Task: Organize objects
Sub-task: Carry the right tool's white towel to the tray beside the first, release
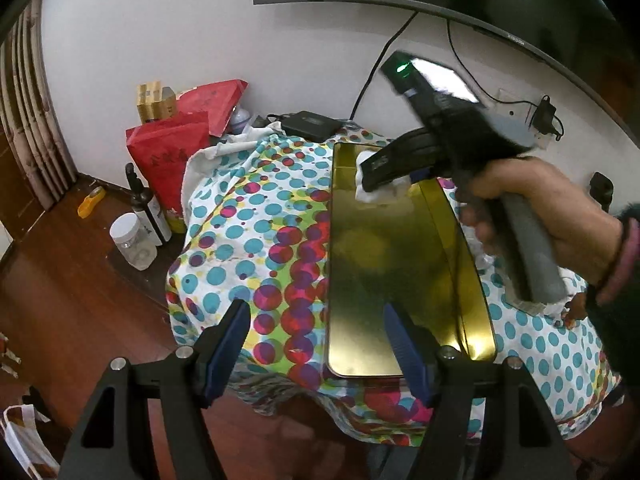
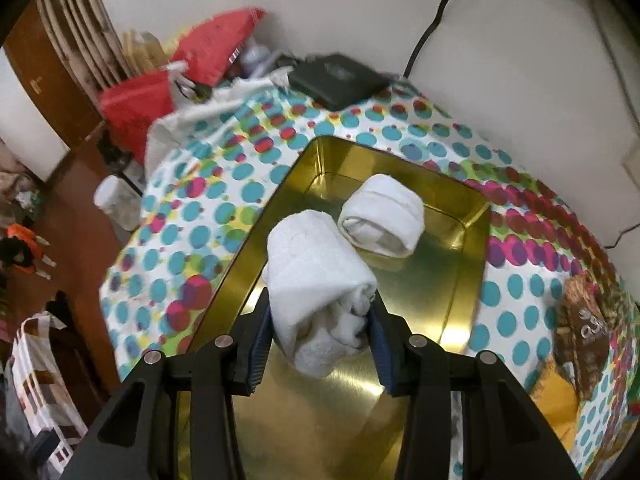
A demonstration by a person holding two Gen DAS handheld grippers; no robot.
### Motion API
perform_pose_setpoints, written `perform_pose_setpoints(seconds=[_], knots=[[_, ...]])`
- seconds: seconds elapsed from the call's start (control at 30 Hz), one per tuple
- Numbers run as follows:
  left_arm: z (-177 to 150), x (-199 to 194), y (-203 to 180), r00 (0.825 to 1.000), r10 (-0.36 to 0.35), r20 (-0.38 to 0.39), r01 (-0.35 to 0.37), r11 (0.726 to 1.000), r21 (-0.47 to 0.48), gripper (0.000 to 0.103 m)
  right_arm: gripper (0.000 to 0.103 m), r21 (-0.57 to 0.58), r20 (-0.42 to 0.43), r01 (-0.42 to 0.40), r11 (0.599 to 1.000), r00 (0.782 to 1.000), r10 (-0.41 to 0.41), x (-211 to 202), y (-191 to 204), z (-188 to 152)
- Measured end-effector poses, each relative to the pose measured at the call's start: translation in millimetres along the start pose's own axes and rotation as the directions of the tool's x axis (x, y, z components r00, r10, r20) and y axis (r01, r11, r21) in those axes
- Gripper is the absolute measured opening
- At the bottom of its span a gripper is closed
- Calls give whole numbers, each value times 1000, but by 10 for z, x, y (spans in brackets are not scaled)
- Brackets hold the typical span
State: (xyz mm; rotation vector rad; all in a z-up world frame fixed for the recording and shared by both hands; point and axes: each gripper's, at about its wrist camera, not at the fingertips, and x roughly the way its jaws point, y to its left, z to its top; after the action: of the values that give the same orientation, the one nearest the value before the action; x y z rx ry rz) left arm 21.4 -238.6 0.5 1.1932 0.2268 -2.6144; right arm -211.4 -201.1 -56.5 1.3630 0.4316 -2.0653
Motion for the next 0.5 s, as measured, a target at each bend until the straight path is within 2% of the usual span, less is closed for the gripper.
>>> perform_pose_setpoints(seconds=[0.07, 0.17, 0.4, 0.5], knots=[[3, 0, 40, 1000, 2, -5, -2, 1000, -14, 71, 42, -9, -13, 58, 998, 998, -58, 139, 29, 78], [-4, 2, 77, 1000, -4, -12, 3, 1000, -25, 71, 42, -12, -32, 91, 996, 995, -92, 295, 53, 192], [-32, 52, 103, 999, 3, -43, -5, 999, -33, 71, 42, 34, -66, 87, 996, 994, -85, 543, 21, 345], [-36, 45, 90, 999, 9, -47, -10, 1000, -29, 71, 46, 30, -56, 106, 994, 993, -104, 593, 37, 357]])
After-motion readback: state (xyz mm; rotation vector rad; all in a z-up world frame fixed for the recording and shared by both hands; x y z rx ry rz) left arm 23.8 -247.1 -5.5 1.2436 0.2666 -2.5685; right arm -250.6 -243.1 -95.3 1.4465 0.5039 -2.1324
